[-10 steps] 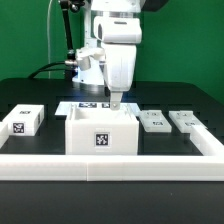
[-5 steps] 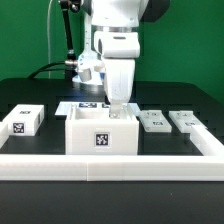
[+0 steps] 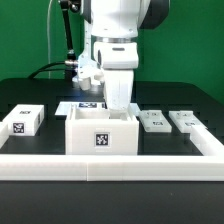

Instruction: Assemble cabinet

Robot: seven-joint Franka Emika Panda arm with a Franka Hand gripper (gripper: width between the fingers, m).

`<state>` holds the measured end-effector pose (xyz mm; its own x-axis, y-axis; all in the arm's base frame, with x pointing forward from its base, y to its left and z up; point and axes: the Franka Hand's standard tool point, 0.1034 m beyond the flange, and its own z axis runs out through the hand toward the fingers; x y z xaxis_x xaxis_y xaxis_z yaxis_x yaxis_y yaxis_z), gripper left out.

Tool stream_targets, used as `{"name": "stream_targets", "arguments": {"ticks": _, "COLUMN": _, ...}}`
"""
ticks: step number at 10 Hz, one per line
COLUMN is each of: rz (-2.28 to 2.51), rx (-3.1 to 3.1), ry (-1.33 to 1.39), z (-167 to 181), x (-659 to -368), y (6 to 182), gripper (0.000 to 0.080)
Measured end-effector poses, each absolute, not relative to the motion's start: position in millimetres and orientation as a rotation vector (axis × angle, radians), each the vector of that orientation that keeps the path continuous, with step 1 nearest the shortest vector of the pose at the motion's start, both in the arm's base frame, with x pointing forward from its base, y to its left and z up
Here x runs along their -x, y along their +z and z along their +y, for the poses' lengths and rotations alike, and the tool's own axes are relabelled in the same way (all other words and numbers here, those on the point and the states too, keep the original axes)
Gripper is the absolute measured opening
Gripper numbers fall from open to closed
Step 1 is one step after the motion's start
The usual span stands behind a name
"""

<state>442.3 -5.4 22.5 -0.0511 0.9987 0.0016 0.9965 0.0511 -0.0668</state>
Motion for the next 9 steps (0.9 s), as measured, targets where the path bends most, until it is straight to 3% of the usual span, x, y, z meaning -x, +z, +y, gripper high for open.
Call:
{"name": "stream_targets", "arguments": {"ticks": 1, "rz": -2.242, "rx": 2.131, "ry": 0.073, "z": -5.4, "x": -442.1, "y": 22.0, "gripper": 0.0682}}
{"name": "stream_targets", "arguments": {"ticks": 2, "rz": -2.242, "rx": 2.131, "ry": 0.074, "z": -5.5, "x": -441.9, "y": 21.9, "gripper": 0.0475}}
{"name": "stream_targets", "arguments": {"ticks": 3, "rz": -2.242, "rx": 2.131, "ry": 0.074, "z": -5.5, "x": -441.9, "y": 21.8, "gripper": 0.0475}}
{"name": "stream_targets", "arguments": {"ticks": 4, "rz": -2.242, "rx": 2.131, "ry": 0.074, "z": -5.6, "x": -441.9, "y": 21.8, "gripper": 0.0298}}
{"name": "stream_targets", "arguments": {"ticks": 5, "rz": -2.241, "rx": 2.131, "ry": 0.074, "z": -5.6, "x": -441.8, "y": 21.7, "gripper": 0.0298}}
{"name": "stream_targets", "arguments": {"ticks": 6, "rz": -2.241, "rx": 2.131, "ry": 0.074, "z": -5.6, "x": -441.8, "y": 21.7, "gripper": 0.0116}}
{"name": "stream_targets", "arguments": {"ticks": 7, "rz": -2.243, "rx": 2.133, "ry": 0.07, "z": -5.6, "x": -442.8, "y": 22.3, "gripper": 0.0038}}
{"name": "stream_targets", "arguments": {"ticks": 9, "rz": -2.246, "rx": 2.135, "ry": 0.064, "z": -5.6, "x": -443.9, "y": 22.7, "gripper": 0.0038}}
